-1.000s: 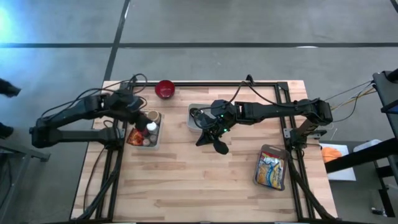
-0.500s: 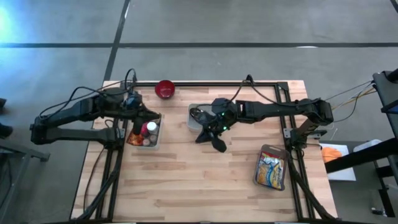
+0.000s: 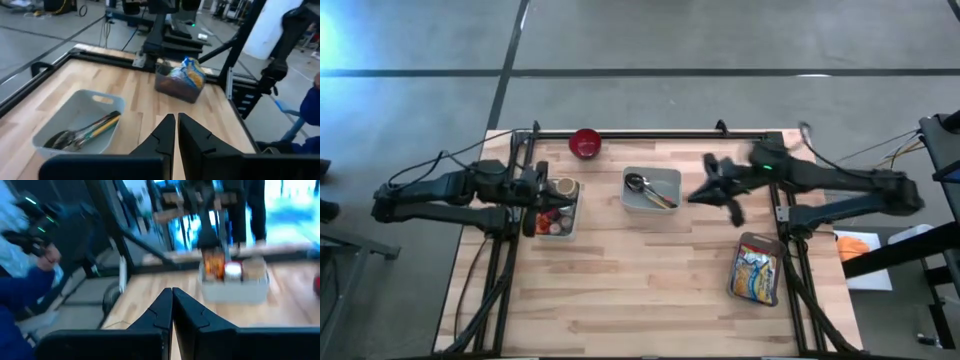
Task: Pick & Place Food Item
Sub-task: Return to Home Position
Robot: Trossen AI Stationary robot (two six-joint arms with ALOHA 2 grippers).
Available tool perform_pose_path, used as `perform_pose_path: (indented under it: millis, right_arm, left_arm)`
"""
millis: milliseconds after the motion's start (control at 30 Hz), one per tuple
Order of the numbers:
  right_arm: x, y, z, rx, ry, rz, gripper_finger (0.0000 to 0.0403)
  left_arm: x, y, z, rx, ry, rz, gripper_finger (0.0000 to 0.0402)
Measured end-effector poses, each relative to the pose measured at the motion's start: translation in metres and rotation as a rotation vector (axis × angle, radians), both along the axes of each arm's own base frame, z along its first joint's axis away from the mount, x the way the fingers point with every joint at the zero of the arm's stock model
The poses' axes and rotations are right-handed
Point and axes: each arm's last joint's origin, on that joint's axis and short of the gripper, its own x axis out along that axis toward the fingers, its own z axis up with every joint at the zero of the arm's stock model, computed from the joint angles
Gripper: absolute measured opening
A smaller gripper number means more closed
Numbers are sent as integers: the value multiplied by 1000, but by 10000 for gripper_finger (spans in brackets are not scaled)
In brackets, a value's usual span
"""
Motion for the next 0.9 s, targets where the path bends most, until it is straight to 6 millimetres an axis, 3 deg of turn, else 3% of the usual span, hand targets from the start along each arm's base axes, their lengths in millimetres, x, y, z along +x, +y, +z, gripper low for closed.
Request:
perform_pose_path:
  millis: [167,300,533,900]
  right_arm:
    - [-48,8,-16,-9,-169,1,8]
    - [-72,12,-34,-15,-244,-2,8]
    - [-99,16,-59,-36,-343,-4,8]
    - [-121,20,-106,11,-532,12,8]
  left_arm:
    - [4,-4,-13,9,-62,-28,24]
    - [5,-4,-28,13,-87,-4,24]
    - [10,-4,-64,-19,-58,6,24]
    - [12,-5,-100,-37,-42,8,24]
